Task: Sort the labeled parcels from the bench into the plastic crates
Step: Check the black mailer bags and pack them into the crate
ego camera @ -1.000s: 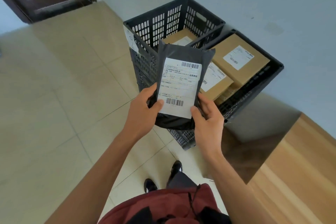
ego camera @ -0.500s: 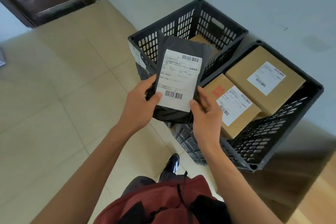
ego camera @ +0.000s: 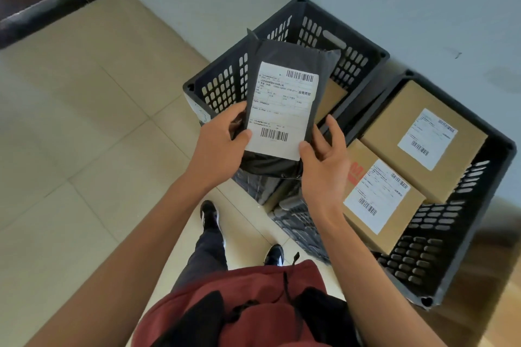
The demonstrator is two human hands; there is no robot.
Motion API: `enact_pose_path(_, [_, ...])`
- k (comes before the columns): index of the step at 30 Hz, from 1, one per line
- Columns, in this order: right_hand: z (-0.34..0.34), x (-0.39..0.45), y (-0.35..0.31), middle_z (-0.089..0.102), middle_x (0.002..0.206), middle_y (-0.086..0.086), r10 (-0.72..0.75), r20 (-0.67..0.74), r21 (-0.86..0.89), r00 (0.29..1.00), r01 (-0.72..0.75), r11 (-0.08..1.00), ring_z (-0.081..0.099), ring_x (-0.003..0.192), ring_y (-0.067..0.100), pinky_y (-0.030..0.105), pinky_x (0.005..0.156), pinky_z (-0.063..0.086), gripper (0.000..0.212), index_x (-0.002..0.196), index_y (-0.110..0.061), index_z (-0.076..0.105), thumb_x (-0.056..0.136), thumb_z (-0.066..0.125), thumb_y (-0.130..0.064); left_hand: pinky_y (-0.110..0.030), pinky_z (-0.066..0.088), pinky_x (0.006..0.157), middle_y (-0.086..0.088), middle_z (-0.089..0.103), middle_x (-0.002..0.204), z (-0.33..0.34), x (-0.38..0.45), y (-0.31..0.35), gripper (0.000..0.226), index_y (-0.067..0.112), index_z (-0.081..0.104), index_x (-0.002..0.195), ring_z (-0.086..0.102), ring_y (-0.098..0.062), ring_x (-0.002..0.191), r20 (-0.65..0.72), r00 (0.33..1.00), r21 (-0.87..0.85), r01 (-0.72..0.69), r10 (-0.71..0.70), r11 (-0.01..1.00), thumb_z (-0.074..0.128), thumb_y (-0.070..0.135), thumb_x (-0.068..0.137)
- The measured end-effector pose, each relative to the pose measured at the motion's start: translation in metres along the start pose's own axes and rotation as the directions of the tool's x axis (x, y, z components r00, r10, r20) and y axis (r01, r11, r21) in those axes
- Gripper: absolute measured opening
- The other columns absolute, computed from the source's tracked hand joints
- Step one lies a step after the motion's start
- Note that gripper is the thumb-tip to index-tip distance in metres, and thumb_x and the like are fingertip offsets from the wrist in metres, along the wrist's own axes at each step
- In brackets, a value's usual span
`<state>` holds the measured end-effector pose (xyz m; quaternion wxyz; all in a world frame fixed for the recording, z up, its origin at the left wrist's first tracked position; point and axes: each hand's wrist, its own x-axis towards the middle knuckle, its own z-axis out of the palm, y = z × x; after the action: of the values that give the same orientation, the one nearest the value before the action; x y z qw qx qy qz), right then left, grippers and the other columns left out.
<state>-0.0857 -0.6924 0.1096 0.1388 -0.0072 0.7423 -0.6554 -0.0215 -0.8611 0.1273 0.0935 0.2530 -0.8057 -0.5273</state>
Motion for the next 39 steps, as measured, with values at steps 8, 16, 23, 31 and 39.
enact_pose_path(8, [0.084, 0.039, -0.015, 0.064, 0.130, -0.028, 0.013, -0.143, -0.065, 0.990, -0.023, 0.998, 0.057, 0.125, -0.011, 0.029, 0.111, 0.050, 0.052, 0.150, -0.020, 0.053, 0.102, 0.061, -0.003, 0.000, 0.048, 0.082, 0.020, 0.062, 0.119, -0.053, 0.094, -0.023, 0.046, 0.018, 0.057, 0.143, 0.058, 0.019, 0.099, 0.150, 0.988, 0.036, -0.038, 0.033, 0.999, 0.056, -0.002, 0.102])
enact_pose_path(16, [0.124, 0.066, -0.007, 0.066, 0.138, -0.014, 0.098, -0.275, -0.135, 0.956, -0.139, 0.981, 0.058, 0.130, -0.003, 0.033, 0.112, 0.050, 0.052, 0.147, -0.022, 0.057, 0.099, 0.068, -0.008, -0.003, 0.048, 0.084, 0.015, 0.058, 0.132, -0.061, 0.142, -0.047, 0.062, 0.026, 0.039, 0.155, 0.056, -0.006, 0.127, 0.301, 0.953, 0.032, 0.032, -0.040, 0.999, 0.052, -0.004, 0.102])
enact_pose_path(23, [0.121, 0.110, 0.003, 0.065, 0.120, -0.028, 0.145, -0.266, -0.182, 0.953, -0.197, 0.963, 0.059, 0.112, -0.018, 0.027, 0.106, 0.054, 0.051, 0.144, -0.022, 0.060, 0.098, 0.064, 0.001, -0.010, 0.052, 0.084, 0.010, 0.062, 0.142, -0.037, 0.182, -0.063, 0.057, 0.030, 0.041, 0.155, 0.058, -0.011, 0.132, 0.403, 0.907, 0.045, 0.109, -0.118, 0.993, 0.053, 0.006, 0.104])
enact_pose_path(31, [0.110, 0.172, 0.032, 0.070, 0.129, -0.013, 0.193, -0.169, -0.285, 0.967, -0.235, 0.929, 0.064, 0.120, -0.003, 0.026, 0.097, 0.059, 0.055, 0.140, -0.021, 0.064, 0.095, 0.057, 0.009, -0.028, 0.044, 0.106, 0.002, 0.063, 0.145, 0.001, 0.213, -0.071, 0.055, 0.023, 0.041, 0.155, 0.054, -0.017, 0.137, 0.419, 0.818, 0.055, 0.411, -0.394, 0.910, 0.055, 0.008, 0.104])
enact_pose_path(39, [0.107, 0.223, 0.063, 0.073, 0.128, -0.003, 0.275, -0.058, -0.433, 0.960, -0.272, 0.859, 0.068, 0.115, 0.004, 0.032, 0.090, 0.063, 0.056, 0.132, -0.017, 0.070, 0.091, 0.049, 0.015, -0.051, 0.030, 0.121, -0.007, 0.055, 0.151, 0.034, 0.219, -0.074, 0.040, 0.015, 0.055, 0.139, 0.044, -0.031, 0.143, 0.455, 0.535, -0.272, 0.845, -0.712, 0.461, 0.057, 0.008, 0.100])
